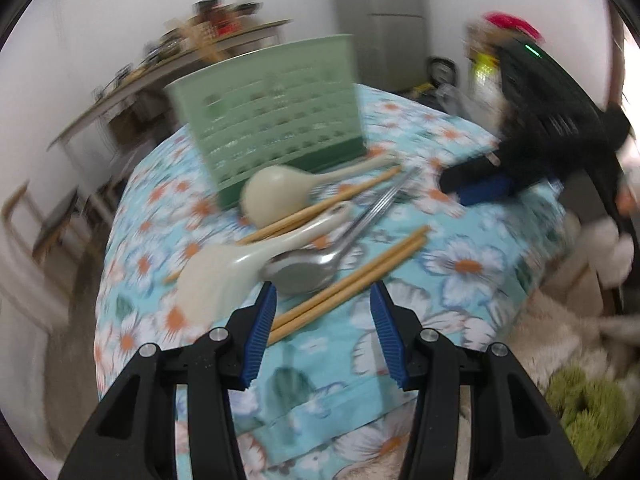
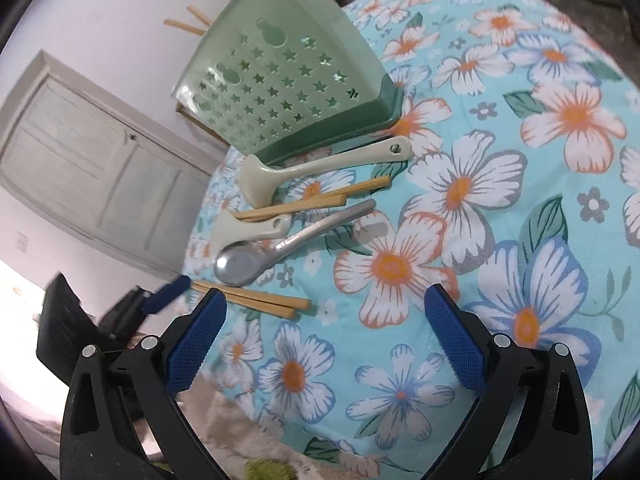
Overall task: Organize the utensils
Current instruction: 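Grasp a wooden chopstick with the left tool and lift it upright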
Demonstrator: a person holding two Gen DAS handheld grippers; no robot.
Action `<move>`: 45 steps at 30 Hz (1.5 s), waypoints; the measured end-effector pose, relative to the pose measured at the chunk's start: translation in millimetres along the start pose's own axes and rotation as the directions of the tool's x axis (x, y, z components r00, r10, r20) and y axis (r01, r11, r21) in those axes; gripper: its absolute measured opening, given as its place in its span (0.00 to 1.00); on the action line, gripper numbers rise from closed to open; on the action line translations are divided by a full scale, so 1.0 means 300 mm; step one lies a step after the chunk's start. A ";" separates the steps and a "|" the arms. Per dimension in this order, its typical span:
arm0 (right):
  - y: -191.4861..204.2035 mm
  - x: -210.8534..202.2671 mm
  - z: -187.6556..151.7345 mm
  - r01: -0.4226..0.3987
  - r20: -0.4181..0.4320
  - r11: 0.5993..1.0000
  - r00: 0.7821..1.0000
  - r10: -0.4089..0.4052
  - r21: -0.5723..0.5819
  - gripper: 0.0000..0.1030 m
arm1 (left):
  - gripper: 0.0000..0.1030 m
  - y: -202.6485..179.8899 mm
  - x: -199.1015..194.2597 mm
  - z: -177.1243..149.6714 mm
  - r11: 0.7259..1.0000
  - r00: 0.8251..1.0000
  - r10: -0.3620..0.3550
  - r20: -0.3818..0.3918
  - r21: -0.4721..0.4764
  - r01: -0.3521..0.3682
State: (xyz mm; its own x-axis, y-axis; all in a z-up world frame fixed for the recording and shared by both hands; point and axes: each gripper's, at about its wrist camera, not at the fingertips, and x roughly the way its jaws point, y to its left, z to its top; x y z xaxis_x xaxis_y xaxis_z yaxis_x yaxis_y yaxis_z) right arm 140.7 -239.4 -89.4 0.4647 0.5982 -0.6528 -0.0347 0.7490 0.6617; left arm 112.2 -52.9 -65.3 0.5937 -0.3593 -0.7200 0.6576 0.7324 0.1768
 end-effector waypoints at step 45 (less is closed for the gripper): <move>-0.028 -0.014 0.015 -0.039 0.002 0.995 0.999 0.039 0.086 0.92 | 0.11 -0.195 0.090 0.041 0.888 0.997 0.032 0.073 0.455 -0.061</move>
State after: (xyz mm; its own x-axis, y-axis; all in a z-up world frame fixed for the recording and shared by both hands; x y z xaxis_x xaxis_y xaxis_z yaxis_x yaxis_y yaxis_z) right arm 143.1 -249.4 -90.6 0.4649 0.6266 -0.6255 0.0234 0.6975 0.7162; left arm 95.4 -112.4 -86.8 0.6463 -0.3771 -0.6634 0.7588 0.4093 0.5067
